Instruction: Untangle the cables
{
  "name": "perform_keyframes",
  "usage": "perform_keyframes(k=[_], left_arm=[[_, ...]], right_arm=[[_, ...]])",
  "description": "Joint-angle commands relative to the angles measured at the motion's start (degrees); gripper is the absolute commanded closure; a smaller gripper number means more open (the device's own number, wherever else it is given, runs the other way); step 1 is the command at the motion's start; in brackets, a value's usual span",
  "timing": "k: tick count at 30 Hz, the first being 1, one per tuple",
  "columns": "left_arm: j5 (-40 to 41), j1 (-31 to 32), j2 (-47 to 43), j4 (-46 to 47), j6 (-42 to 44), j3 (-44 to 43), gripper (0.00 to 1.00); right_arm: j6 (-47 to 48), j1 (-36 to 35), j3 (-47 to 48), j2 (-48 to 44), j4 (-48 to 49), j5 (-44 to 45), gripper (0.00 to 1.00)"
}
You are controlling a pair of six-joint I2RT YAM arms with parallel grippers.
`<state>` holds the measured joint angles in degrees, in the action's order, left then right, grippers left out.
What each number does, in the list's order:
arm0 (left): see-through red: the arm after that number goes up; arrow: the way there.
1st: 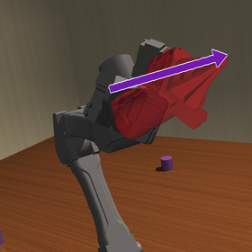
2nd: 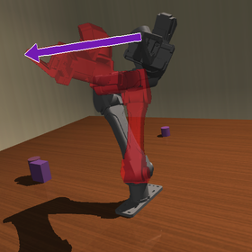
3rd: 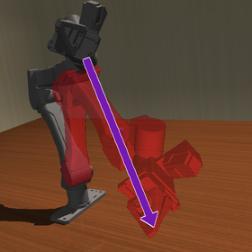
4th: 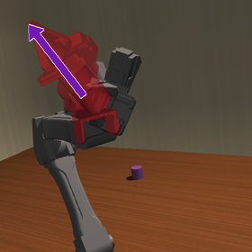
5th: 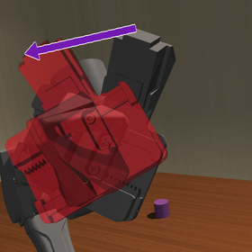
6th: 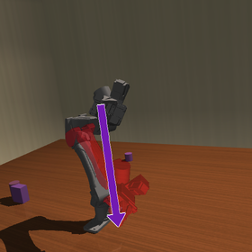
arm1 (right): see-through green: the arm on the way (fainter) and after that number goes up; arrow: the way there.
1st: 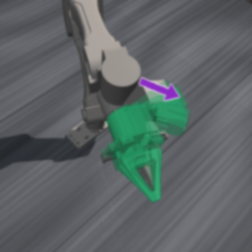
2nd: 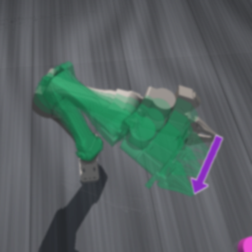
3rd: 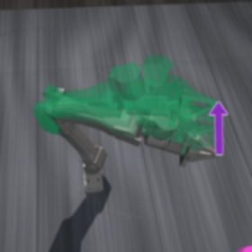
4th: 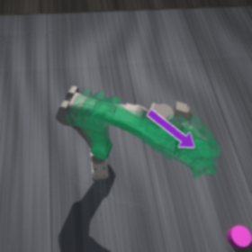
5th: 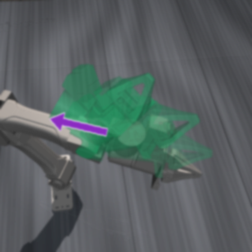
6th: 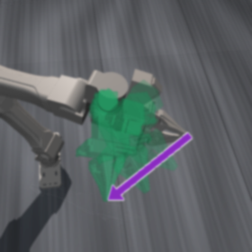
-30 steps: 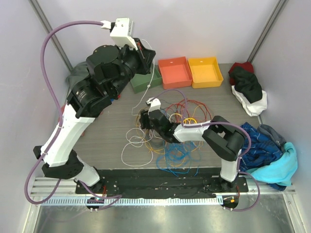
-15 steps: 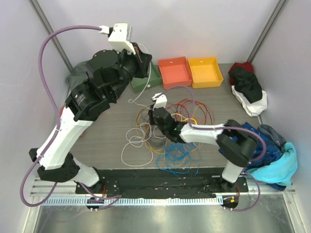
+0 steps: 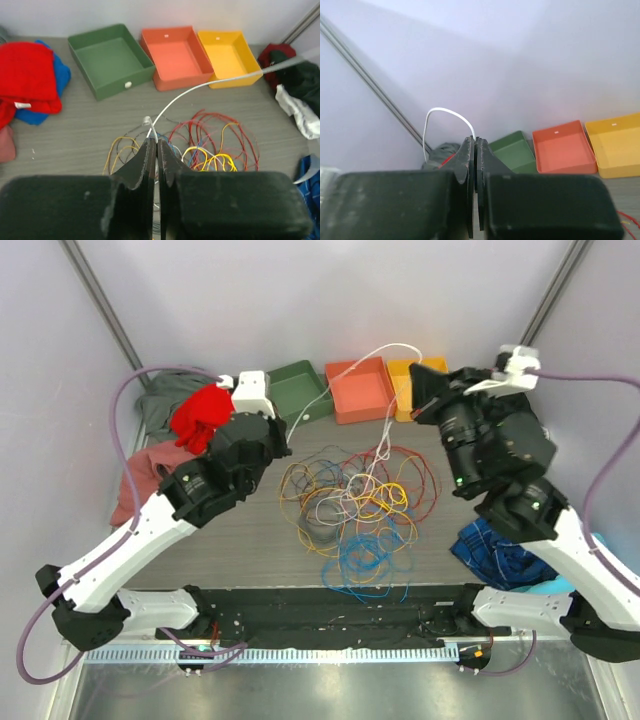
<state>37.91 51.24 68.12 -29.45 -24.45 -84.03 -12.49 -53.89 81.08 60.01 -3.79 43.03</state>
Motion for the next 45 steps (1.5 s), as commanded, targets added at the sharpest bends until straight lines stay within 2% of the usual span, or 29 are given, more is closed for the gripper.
perform_keyframes(k=[1,3,4,5,6,8,12,22,26,30,33,37,45], left_arm=[[-2.0,-0.2,-1.7,6.8,-5.4,6.6,0.90],[-5.6,-0.2,-2.8,10.4,-6.4,9.1,0.73],[-7.0,-0.2,-3.0,11.5,-6.7,10.5,0.60],[-8.3,-0.2,-3.1,12.1,-6.8,12.0,0.32],[-8.6,-0.2,-3.1,11.8,-7.6,12.4,0.16],[-7.2,-0.2,-2.8,10.1,-8.4,12.8,0.05],[-6.4,-0.2,-5.9,10.9,-8.2,15.9,0.03],[-16.7,-0.2,-14.4,28.6,-6.1,27.8,0.04],[-20.8,-0.3,-16.3,37.5,-4.6,32.3,0.03],[-27.7,-0.1,-18.7,53.2,-1.7,40.6,0.00],[-29.3,-0.1,-20.2,63.3,0.1,47.5,0.00],[-32.0,0.3,-18.0,66.6,1.8,50.3,0.00],[-30.0,1.1,-12.4,70.1,2.6,49.9,0.00]], right_arm=[[2.0,-0.3,11.8,3.1,-13.8,-0.1,0.99],[2.3,-0.3,18.4,5.7,-16.6,-1.5,0.99],[2.3,-0.2,20.8,6.8,-20.9,-1.5,0.99],[2.3,-0.2,24.7,7.9,-23.0,-1.5,0.99],[2.2,-0.3,26.0,8.6,-24.8,-1.5,0.99],[1.8,-0.3,26.8,9.0,-27.2,-1.8,0.99],[0.6,-0.2,24.5,7.1,-28.5,-3.5,0.99],[0.9,-0.2,20.7,5.2,-27.9,-3.6,0.99],[1.4,-0.3,21.9,6.1,-27.8,-3.6,0.99],[1.2,-0.3,23.2,7.4,-28.2,-3.5,0.99],[0.7,-0.3,23.7,8.0,-28.5,-3.5,0.99],[-0.7,-0.3,24.9,9.2,-29.3,-3.7,0.99],[-1.8,-0.2,28.0,12.7,-29.8,-3.9,0.99]])
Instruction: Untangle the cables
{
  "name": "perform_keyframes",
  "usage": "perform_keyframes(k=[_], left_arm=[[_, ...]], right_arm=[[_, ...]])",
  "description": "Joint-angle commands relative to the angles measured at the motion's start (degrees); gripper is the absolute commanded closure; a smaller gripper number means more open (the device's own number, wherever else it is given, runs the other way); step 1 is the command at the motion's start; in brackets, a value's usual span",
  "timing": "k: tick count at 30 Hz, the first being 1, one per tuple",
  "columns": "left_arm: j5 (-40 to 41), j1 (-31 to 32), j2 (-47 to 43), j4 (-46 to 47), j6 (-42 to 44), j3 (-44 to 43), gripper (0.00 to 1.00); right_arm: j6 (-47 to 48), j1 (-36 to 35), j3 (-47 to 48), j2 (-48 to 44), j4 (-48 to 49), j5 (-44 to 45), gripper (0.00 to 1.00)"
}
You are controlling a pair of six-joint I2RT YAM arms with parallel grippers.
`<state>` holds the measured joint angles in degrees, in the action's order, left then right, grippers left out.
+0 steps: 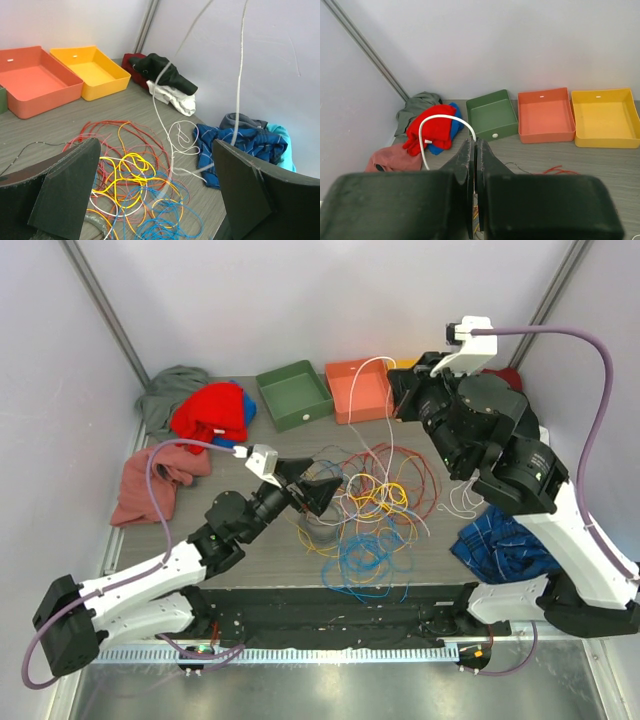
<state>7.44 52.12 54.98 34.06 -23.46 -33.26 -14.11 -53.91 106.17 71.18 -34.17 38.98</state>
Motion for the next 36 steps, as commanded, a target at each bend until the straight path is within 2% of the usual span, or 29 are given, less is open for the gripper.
perform_keyframes(k=[1,4,7,11,14,22,34,36], left_arm=[[1.2,0.2,0.5,4.0,1.3,-1.3,0.00],[4.7,0.3,-2.3,-1.5,1.1,-2.1,0.00],[9.3,0.2,-7.1,-9.4,-1.2,-1.4,0.00],[16.4,0.3,-14.5,-19.7,-8.6,1.3,0.00],[19.9,0.2,-20.3,-23.2,-12.5,4.6,0.00],[18.8,0.2,-27.9,-31.7,-18.7,9.6,0.01],[13.2,0.3,-25.0,-31.8,-24.7,13.1,0.02],[12.4,0.3,-24.5,-31.7,-25.0,13.2,0.02]], right_arm=[[0.4,-0.2,3.3,2.0,0.8,0.8,0.99],[2.9,0.0,4.1,4.9,2.6,4.5,0.99],[2.2,5.0,9.3,9.8,2.8,3.0,0.99],[0.7,14.2,18.5,16.9,2.9,0.9,0.99],[-0.8,18.0,24.8,22.2,3.6,0.2,0.99],[1.3,26.1,32.5,31.7,16.4,1.4,0.99],[4.3,35.7,36.7,39.7,40.5,0.7,0.99],[3.7,38.7,36.0,40.6,42.1,0.8,0.99]])
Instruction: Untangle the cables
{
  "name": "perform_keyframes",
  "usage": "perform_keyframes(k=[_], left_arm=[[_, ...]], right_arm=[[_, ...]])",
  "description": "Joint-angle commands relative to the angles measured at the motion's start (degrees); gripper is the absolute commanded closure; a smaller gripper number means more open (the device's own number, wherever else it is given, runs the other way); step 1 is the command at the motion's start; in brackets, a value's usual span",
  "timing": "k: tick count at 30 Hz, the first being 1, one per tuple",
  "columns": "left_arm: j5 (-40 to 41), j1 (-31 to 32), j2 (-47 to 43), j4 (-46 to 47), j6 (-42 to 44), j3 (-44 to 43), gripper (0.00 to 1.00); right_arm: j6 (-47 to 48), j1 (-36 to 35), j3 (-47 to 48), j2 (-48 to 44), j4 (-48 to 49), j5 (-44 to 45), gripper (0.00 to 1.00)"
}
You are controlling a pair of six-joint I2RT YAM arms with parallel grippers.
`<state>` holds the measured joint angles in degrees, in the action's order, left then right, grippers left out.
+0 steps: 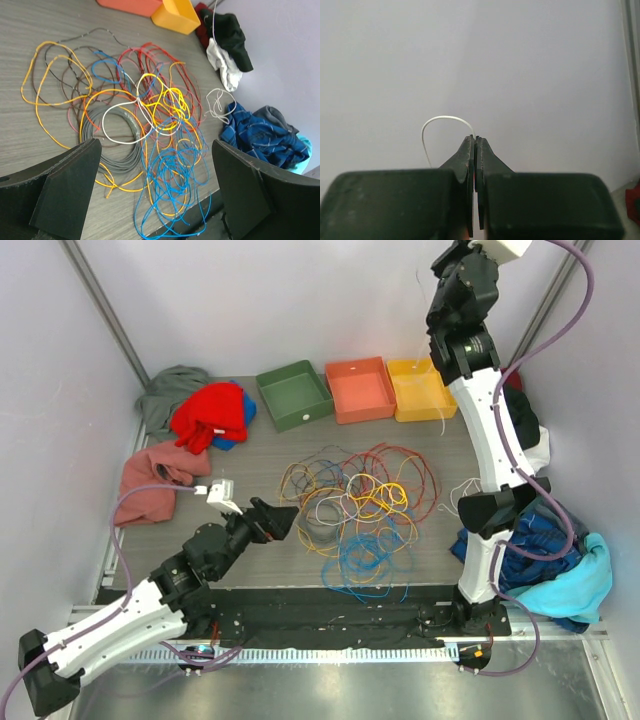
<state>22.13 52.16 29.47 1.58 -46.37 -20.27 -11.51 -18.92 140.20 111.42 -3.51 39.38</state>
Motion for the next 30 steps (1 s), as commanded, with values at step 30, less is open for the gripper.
perform_keyframes(k=[30], left_arm=[[-1.7,0.2,6.9,3.1,-2.1,1.5,0.02]], right_arm=[[-10.9,13.7,5.2,18.6,22.0,-7.6,0.99]])
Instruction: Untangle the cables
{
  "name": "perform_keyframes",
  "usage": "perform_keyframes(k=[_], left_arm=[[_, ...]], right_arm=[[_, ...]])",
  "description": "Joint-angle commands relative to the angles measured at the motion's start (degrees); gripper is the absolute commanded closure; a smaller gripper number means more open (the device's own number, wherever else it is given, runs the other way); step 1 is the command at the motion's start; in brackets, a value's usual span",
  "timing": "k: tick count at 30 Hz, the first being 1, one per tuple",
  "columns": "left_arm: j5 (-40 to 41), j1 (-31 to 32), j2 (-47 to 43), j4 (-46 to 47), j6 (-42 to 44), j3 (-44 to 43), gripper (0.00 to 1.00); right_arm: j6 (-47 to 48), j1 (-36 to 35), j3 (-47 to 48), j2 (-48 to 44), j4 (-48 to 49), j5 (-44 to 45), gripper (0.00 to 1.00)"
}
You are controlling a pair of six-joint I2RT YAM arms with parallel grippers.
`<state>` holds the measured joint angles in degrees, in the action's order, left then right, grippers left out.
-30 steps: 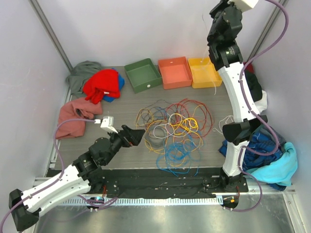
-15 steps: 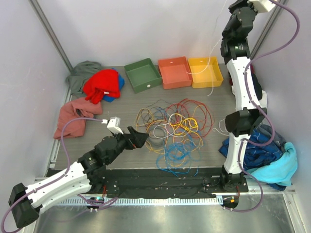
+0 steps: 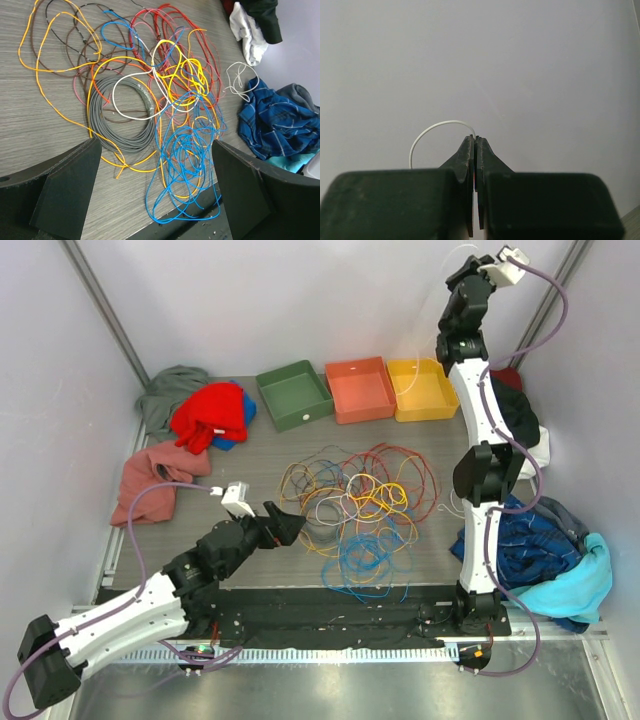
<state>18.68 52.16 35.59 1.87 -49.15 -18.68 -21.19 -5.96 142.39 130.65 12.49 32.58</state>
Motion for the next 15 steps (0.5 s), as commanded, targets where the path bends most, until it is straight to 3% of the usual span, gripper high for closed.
perform_keyframes(k=[1,15], left_arm=[[1.9,0.1,1.1,3.0,0.8,-0.2,0.02],[2.2,0.2,3.9,4.2,1.5,-1.6,0.02]], right_arm=[[-1.2,0.9,3.1,-0.5,6.2,-0.9,0.99],[-3.2,1.2,4.9,-2.8,9.9,-3.7,0.99]])
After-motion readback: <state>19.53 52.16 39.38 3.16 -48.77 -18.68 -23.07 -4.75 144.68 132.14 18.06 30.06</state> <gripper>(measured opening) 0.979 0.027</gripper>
